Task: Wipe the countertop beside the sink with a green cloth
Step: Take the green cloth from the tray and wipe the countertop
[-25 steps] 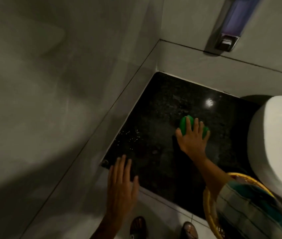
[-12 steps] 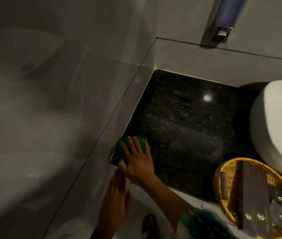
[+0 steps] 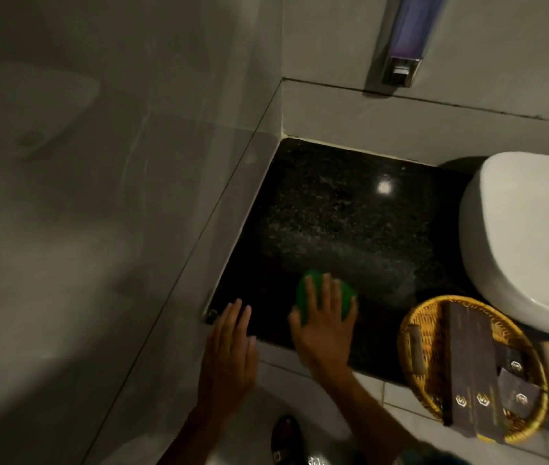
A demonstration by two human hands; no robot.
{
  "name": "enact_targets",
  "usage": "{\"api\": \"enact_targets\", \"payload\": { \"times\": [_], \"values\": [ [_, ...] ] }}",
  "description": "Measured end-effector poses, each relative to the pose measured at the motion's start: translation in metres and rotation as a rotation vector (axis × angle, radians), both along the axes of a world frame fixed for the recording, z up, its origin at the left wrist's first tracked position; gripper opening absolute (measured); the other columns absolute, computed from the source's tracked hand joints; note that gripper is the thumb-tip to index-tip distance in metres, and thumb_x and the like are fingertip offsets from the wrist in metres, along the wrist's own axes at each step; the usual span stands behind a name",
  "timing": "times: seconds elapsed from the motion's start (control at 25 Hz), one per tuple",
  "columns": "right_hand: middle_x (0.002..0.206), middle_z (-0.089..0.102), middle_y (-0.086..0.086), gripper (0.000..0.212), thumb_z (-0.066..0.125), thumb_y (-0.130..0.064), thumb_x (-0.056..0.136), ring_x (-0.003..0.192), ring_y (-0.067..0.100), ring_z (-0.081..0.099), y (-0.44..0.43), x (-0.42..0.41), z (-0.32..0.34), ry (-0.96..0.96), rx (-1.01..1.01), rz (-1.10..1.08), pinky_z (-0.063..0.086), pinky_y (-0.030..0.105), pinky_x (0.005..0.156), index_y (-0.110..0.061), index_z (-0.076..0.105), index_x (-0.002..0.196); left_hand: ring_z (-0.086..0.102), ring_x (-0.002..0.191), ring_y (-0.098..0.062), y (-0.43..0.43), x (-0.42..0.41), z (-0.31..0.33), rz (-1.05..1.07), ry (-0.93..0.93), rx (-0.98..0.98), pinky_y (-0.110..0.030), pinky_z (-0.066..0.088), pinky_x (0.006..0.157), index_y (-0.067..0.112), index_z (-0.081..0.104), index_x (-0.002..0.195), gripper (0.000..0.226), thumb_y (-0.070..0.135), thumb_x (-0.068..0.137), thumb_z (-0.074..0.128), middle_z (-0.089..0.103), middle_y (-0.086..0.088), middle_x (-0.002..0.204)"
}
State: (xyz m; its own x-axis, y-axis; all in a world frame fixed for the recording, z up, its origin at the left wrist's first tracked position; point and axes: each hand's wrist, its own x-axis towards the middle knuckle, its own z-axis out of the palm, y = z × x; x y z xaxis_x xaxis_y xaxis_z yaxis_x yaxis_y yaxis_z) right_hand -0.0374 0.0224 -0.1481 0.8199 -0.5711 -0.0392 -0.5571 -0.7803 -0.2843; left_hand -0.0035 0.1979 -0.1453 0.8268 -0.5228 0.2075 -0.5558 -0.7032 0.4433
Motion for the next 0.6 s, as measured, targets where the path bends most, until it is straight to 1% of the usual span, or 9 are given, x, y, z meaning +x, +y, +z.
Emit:
{"api": "enact_targets", "payload": {
  "times": [0.08,0.12,0.2,0.24,0.28,0.4,0.48,0.56,0.6],
  "values": [
    [0.159,0.018,0.007,0.067,0.032,-0.056,0.087,0.147,0.028,0.017,0.014,-0.018,-0.001,0.008,-0.065,0.174,0.004,0.053,0.115,-0.031,0.021,0.148,0.037,0.138,-0.025,-0.027,0.019,0.007,0.017,-0.021,-0.035,-0.040,0.034,0.110,0.008,0.048,0.137,0.047,0.024,0.094,0.040,0.044,-0.013,0.147],
    [0.158,0.022,0.007,0.066,0.031,-0.057,0.087,0.146,0.027,0.020,0.002,-0.017,-0.002,0.004,-0.098,0.202,0.005,0.052,0.115,-0.031,0.023,0.148,0.039,0.137,-0.026,-0.040,0.030,0.010,0.025,-0.028,-0.056,-0.042,0.035,0.110,0.008,0.050,0.135,0.045,0.023,0.094,0.040,0.046,-0.013,0.146],
    [0.160,0.018,0.007,0.066,0.029,-0.056,0.088,0.148,0.026,0.013,-0.030,-0.008,-0.002,0.034,-0.095,0.081,-0.002,0.051,0.118,-0.031,0.018,0.149,0.039,0.138,-0.028,-0.066,0.048,0.013,-0.004,-0.036,-0.061,-0.044,0.036,0.111,0.010,0.054,0.132,0.042,0.023,0.095,0.042,0.047,-0.014,0.146],
    [0.161,0.014,0.008,0.067,0.029,-0.055,0.089,0.148,0.026,0.008,-0.048,-0.002,-0.002,0.050,-0.067,-0.035,-0.005,0.052,0.118,-0.030,0.015,0.149,0.039,0.137,-0.030,-0.082,0.055,0.015,-0.042,-0.035,-0.034,-0.045,0.037,0.110,0.010,0.054,0.132,0.041,0.024,0.095,0.042,0.047,-0.015,0.146],
    [0.161,0.014,0.009,0.067,0.032,-0.053,0.089,0.148,0.026,0.006,-0.061,0.006,-0.001,0.048,-0.043,-0.148,-0.004,0.055,0.117,-0.028,0.015,0.149,0.040,0.137,-0.032,-0.095,0.061,0.017,-0.071,-0.028,0.017,-0.048,0.038,0.110,0.010,0.055,0.132,0.042,0.026,0.095,0.041,0.047,-0.016,0.145],
    [0.157,0.024,0.014,0.065,0.043,-0.046,0.090,0.147,0.030,0.013,-0.083,0.042,0.004,0.012,0.010,-0.375,0.003,0.061,0.114,-0.021,0.026,0.147,0.038,0.139,-0.036,-0.126,0.073,0.017,-0.067,0.052,0.162,-0.056,0.034,0.111,0.011,0.051,0.136,0.052,0.035,0.093,0.034,0.044,-0.019,0.147],
    [0.154,0.031,0.018,0.063,0.047,-0.043,0.089,0.145,0.033,0.020,-0.102,0.064,0.005,-0.051,0.006,-0.451,0.007,0.063,0.113,-0.018,0.034,0.145,0.032,0.142,-0.034,-0.128,0.074,0.006,-0.047,0.071,0.230,-0.054,0.027,0.115,0.015,0.046,0.140,0.056,0.041,0.093,0.029,0.039,-0.016,0.151],
    [0.151,0.035,0.020,0.061,0.048,-0.042,0.089,0.143,0.034,0.025,-0.135,0.076,0.004,-0.077,-0.024,-0.494,0.012,0.064,0.112,-0.016,0.037,0.143,0.031,0.143,-0.031,-0.123,0.074,-0.004,-0.054,0.053,0.219,-0.053,0.026,0.116,0.019,0.045,0.140,0.056,0.044,0.093,0.030,0.038,-0.013,0.152],
    [0.153,0.032,0.019,0.060,0.046,-0.042,0.090,0.144,0.034,0.023,-0.160,0.090,0.000,-0.056,-0.007,-0.515,0.012,0.064,0.113,-0.017,0.035,0.144,0.031,0.143,-0.030,-0.124,0.081,-0.013,-0.040,0.070,0.212,-0.052,0.026,0.116,0.020,0.045,0.140,0.055,0.045,0.093,0.031,0.038,-0.011,0.153]
  ]
}}
